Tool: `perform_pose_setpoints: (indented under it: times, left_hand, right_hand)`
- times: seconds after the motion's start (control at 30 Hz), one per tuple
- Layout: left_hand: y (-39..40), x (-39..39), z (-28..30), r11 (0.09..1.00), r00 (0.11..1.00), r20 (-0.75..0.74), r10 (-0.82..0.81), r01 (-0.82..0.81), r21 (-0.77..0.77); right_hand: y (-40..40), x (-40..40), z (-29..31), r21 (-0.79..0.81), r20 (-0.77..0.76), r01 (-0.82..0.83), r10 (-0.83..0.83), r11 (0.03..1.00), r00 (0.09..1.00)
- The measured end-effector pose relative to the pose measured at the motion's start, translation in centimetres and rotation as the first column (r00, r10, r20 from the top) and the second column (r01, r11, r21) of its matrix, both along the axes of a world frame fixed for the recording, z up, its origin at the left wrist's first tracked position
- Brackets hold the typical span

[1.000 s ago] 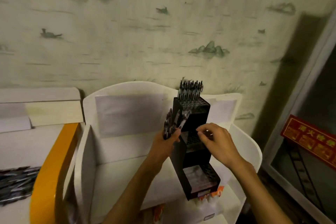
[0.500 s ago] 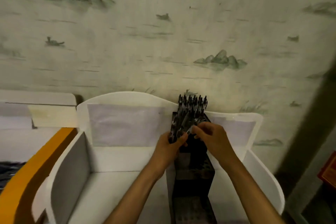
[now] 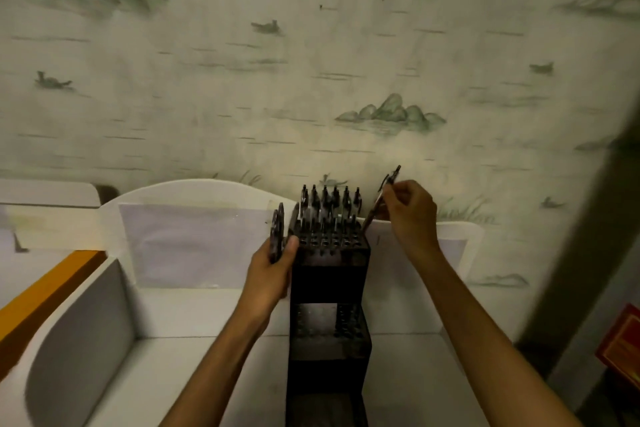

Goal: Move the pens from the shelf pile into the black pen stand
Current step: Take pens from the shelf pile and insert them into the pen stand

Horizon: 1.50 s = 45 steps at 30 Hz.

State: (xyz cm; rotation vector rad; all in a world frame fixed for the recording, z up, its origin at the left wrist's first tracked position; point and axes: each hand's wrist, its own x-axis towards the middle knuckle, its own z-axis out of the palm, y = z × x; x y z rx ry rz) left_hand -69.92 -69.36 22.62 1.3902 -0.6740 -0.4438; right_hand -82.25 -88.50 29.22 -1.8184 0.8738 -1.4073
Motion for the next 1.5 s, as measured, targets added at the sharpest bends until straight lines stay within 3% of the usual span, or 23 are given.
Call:
perform_pose_setpoints:
  times: [0.1,0.27,0.7,0.9,1.07,1.23,1.5]
  left_hand:
    - [0.3,1.7,-0.5,0.999,0.998,-0.06,-0.028,0.026,-0.035]
    - [0.6,3.3,-0.2,0.997,0.992,-0.108,-0.063,0.058,-0.048]
    - [0.5,3.9,-1.0,0.997,0.998,-0.035,-0.057,0.055,-0.058]
    - [0.1,3.5,-1.3,0.992,0.991,-0.078,-0.112,0.107,-0.065]
    - [0.3,3.2,-1.1,0.986,0.987,-0.097,-0.129,0.117,-0.117]
    - [0.2,3.0,-0.9,0.984,0.988,-0.093,-0.125,0.111,-0.139]
    - [0.6,3.0,-0.5,0.993,0.994,-0.011,-0.107,0.106,-0.042]
  right_hand:
    - [-0.7,0.9,0.7,-0.143,-0.061,0.023,-0.032,0.99,0.998]
    - [-1.2,2.4,-0.8,-0.23,-0.175,-0.004,-0.037,0.973,0.984]
    - [-1.2,2.3,-4.1,-0.263,-0.368,-0.101,-0.003,0.96,0.93]
    - [-0.9,1.6,-4.0,-0.267,-0.359,-0.08,-0.022,0.96,0.933]
    - [0.3,1.1,-3.0,-0.253,-0.238,-0.013,-0.049,0.967,0.97]
    - [2.8,2.3,-1.9,-0.202,-0.221,-0.196,0.15,0.96,0.964]
    - [5.9,4.7,-1.8,-0.432,-0.303,-0.329,0.208,0.84,0.93]
